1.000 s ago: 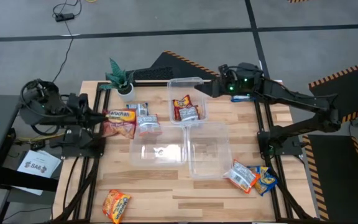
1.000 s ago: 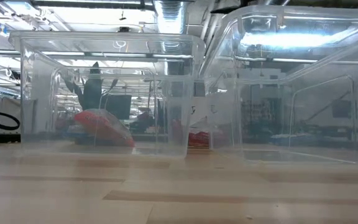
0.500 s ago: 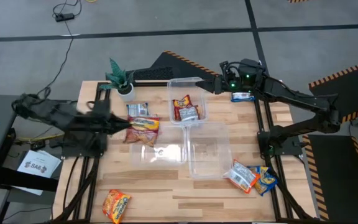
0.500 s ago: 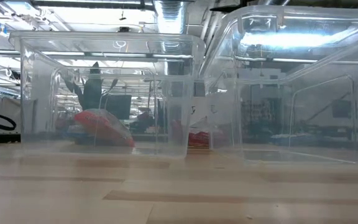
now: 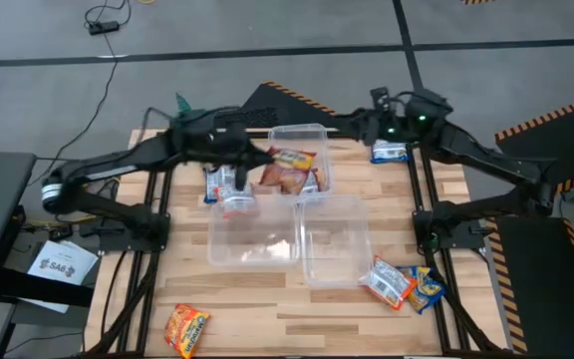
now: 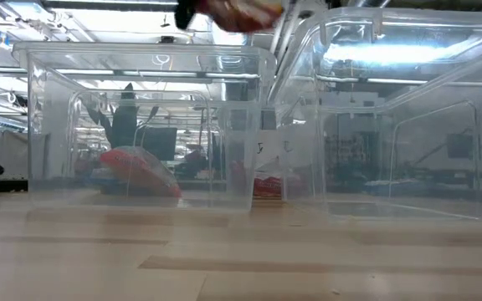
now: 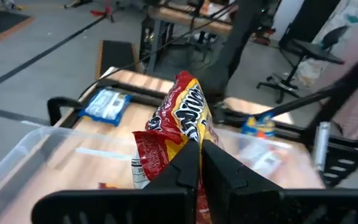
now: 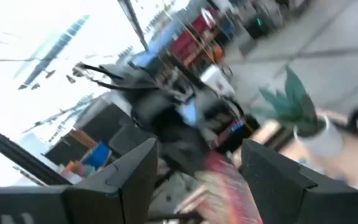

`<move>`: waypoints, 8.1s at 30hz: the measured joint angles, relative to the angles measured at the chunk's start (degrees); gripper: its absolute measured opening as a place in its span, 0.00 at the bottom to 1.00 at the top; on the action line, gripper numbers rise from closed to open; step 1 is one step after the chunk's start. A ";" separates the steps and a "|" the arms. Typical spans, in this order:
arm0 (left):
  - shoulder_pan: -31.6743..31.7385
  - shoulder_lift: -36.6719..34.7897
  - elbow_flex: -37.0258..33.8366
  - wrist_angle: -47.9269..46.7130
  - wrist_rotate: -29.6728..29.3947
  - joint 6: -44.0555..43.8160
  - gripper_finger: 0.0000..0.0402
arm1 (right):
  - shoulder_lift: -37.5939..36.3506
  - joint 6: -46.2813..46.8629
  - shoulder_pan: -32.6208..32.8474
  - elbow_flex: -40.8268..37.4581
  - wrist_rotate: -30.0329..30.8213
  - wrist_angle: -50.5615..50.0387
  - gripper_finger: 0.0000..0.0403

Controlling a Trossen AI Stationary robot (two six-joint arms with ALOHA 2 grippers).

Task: Sort Maruchan noodles
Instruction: Put the red noodle pack into the top transparent bin, then put the top left blue noodle pack into the bottom left transparent bin, then put the top blue noodle pack into the bottom left transparent bin

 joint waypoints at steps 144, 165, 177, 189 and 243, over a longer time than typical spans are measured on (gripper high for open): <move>3.73 -38.57 -28.50 -5.12 -29.71 -24.44 0.00 | -4.93 -4.67 -3.78 -0.04 0.81 -9.07 0.63; -31.98 -15.82 -16.63 -21.71 -17.53 -32.32 0.00 | -4.92 -4.73 -3.80 -0.04 0.83 -11.80 0.63; -33.16 -12.47 -16.63 -21.99 -28.27 -31.76 0.03 | -4.92 -4.74 -3.80 -0.04 0.85 -11.84 0.63; -29.37 -7.64 -17.59 -22.31 -22.08 -26.73 0.01 | -4.92 -4.76 -3.78 -0.04 0.87 -12.28 0.63; -11.55 -16.86 -9.66 -15.48 -3.32 -6.41 0.51 | -4.88 -2.15 -3.80 -0.04 -5.13 -12.42 0.63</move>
